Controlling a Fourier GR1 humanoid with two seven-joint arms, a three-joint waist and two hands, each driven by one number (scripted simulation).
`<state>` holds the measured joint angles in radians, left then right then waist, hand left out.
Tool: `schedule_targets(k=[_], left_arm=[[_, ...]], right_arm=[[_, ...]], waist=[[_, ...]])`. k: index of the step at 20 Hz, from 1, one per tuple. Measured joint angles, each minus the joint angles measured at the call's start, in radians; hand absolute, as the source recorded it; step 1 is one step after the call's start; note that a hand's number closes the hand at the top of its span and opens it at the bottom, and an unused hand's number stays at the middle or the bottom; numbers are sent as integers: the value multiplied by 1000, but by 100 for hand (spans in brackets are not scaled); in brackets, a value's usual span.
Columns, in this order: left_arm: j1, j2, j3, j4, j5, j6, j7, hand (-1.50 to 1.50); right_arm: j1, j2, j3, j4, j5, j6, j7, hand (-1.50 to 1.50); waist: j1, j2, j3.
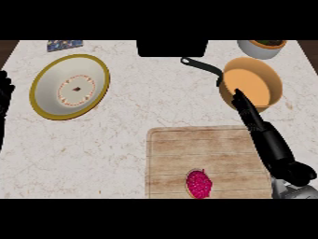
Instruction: Pick the cupcake from the cutting board and place it in the pot
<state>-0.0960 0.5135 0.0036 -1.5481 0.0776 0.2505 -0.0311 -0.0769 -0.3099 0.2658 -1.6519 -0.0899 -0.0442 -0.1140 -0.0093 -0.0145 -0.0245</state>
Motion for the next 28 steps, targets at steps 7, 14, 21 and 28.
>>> schedule_targets(k=[7, 14, 21, 28], left_arm=[[-67, -96, -14, -22, 71, -1, 85, 0], [-126, -160, -26, -41, 126, 3, 198, 0], [-94, -191, -19, -68, 113, 10, 219, 0], [-118, -181, 1, -60, 120, -1, 243, 0]], right_arm=[[-191, -75, -50, 126, -5, 155, -96, 150], [-219, -58, -77, 393, 105, 146, -445, -150], [-201, -129, -82, 312, 116, 281, -517, -150], [-244, -274, 30, 141, 210, 444, -283, -150]], waist=[[25, 12, 16], [24, 19, 24], [9, 13, 24], [4, 9, 22]])
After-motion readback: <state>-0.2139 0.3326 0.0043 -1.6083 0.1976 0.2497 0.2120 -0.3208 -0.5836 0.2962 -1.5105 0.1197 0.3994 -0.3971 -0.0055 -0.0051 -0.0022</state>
